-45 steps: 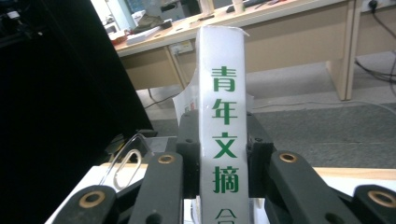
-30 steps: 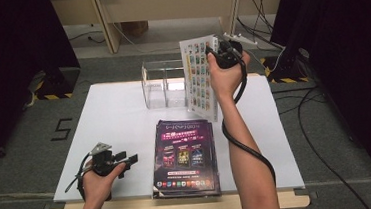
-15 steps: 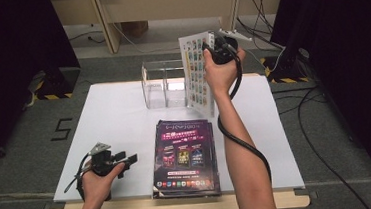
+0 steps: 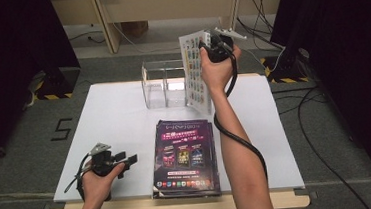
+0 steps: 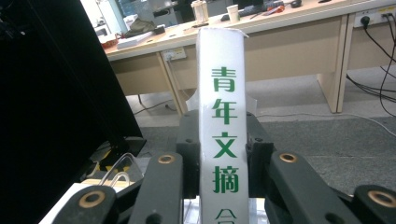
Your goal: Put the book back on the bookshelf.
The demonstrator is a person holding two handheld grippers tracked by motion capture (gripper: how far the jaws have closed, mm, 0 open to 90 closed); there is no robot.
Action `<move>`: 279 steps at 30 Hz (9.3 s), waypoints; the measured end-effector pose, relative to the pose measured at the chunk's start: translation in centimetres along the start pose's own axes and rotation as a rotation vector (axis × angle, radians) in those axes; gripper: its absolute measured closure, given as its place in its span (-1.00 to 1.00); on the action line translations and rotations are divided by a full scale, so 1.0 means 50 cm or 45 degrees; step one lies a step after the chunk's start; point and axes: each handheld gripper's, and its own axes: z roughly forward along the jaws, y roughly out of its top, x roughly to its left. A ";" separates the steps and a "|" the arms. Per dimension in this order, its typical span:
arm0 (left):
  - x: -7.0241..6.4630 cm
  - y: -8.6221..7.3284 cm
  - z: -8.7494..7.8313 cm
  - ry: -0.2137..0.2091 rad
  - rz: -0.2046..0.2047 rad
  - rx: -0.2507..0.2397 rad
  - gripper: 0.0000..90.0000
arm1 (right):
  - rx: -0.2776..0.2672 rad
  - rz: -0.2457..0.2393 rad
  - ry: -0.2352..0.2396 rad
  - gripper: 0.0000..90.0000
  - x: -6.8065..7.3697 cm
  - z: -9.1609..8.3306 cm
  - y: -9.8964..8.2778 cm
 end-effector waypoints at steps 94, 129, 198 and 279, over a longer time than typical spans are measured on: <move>-0.002 -0.004 -0.002 0.006 -0.003 -0.003 -0.10 | 0.061 -0.130 0.004 0.46 -0.027 -0.115 -0.107; 0.000 -0.006 0.000 0.009 0.000 0.012 -0.11 | 0.168 -0.217 -0.018 0.63 -0.024 -0.076 -0.089; 0.014 -0.008 -0.001 0.014 -0.028 0.011 -0.11 | 0.021 -0.143 -0.061 0.65 -0.012 -0.002 -0.044; 0.016 -0.009 0.002 0.009 -0.026 0.014 -0.10 | 0.028 -0.133 -0.112 0.65 -0.028 0.076 -0.033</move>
